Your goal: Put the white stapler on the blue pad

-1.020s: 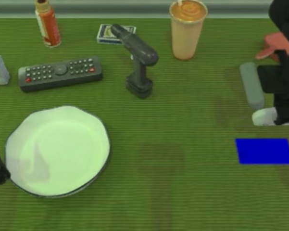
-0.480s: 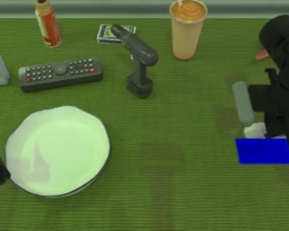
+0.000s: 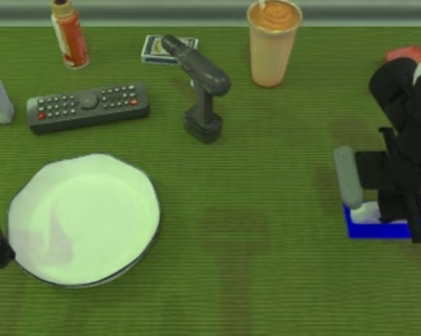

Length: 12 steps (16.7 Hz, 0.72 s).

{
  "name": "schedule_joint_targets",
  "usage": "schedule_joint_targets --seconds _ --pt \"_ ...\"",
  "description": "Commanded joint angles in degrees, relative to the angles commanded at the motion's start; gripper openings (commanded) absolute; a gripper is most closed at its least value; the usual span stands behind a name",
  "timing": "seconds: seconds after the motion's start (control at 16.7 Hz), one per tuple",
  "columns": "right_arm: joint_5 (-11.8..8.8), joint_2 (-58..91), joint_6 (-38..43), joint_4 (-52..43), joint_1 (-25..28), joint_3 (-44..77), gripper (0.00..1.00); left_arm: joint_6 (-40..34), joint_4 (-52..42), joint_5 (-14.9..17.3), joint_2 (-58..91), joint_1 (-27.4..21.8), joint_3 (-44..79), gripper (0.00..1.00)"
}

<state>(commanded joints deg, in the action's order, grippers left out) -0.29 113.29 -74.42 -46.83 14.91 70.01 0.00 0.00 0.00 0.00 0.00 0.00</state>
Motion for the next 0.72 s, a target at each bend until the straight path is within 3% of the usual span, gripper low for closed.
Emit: schedule_joint_targets --seconds 0.06,0.72 --pt "0.00 0.00 0.00 0.00 0.00 0.00 0.00 0.00 0.00 0.00 0.00 0.00 0.00 1.00" --pt "0.00 0.00 0.00 0.00 0.00 0.00 0.83 0.00 0.00 0.00 0.00 0.00 0.00 1.00"
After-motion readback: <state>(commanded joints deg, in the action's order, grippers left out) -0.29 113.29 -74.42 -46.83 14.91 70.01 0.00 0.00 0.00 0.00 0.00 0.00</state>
